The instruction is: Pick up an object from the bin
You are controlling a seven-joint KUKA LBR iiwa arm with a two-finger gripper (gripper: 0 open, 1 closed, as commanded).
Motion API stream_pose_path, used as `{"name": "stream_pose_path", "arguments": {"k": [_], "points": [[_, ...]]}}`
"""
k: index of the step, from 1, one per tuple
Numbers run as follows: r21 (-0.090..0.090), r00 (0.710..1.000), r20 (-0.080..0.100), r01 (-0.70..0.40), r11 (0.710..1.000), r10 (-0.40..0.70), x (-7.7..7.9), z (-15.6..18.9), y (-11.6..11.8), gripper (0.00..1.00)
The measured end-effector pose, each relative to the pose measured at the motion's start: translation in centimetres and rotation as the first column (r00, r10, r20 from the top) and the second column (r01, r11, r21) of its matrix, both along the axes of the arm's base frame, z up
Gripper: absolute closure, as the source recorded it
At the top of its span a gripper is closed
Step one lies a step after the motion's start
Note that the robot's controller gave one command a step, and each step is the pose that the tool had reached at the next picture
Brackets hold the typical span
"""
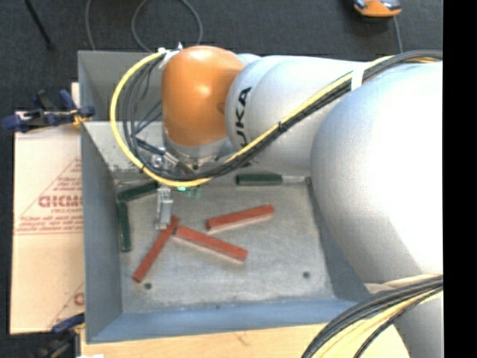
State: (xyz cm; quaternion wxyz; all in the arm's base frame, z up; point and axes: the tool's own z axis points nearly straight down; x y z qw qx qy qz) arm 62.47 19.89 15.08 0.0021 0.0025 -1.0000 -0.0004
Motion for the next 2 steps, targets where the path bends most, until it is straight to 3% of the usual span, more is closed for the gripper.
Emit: {"name": "stream_pose_path", "arguments": {"k": [1, 2], "points": [[-0.001, 0.980, 0.008, -0.200, 0.980, 0.200, 2.1, -7.8, -2.2, 0.00], [0.004, 0.985, 0.012, -0.170, 0.985, 0.170, 2.3, -7.7, 4.4, 0.00]]}}
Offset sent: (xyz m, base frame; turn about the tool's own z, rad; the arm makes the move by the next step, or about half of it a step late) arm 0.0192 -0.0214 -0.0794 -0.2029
